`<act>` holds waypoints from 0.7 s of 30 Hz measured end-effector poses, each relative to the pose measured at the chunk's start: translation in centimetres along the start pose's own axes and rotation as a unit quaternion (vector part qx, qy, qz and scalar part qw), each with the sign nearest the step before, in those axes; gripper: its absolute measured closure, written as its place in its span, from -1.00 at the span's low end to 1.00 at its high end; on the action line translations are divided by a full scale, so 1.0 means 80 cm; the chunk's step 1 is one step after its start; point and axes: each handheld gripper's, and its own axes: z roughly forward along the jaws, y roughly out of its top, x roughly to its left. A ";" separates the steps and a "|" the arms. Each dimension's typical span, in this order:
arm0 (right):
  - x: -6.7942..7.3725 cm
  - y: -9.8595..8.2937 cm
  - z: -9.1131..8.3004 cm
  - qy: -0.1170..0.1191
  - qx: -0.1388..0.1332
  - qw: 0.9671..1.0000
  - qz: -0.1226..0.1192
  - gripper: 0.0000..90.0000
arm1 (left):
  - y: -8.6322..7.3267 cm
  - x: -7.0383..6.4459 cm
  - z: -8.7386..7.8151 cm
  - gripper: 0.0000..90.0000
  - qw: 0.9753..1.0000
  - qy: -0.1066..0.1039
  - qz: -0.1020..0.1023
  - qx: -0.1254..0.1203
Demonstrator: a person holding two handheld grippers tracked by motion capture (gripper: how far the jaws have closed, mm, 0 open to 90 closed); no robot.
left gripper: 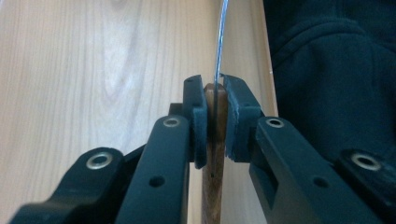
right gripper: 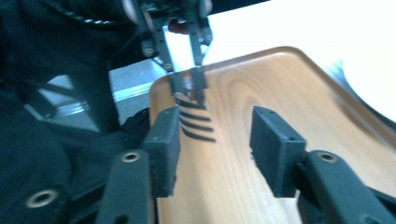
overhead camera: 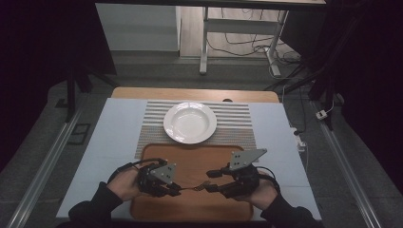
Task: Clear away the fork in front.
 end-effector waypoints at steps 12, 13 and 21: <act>-0.001 -0.019 -0.013 -0.108 0.012 0.994 0.029 -0.36 | -0.020 0.007 -0.006 0.78 0.990 0.027 -0.135 0.019; 0.000 -0.021 -0.013 -0.115 0.014 0.993 0.031 -0.42 | -0.021 0.007 -0.006 0.77 0.989 0.029 -0.144 0.022; 0.006 -0.040 -0.024 -0.173 0.025 0.982 0.064 -0.63 | -0.034 0.008 -0.002 0.77 0.968 0.062 -0.240 0.035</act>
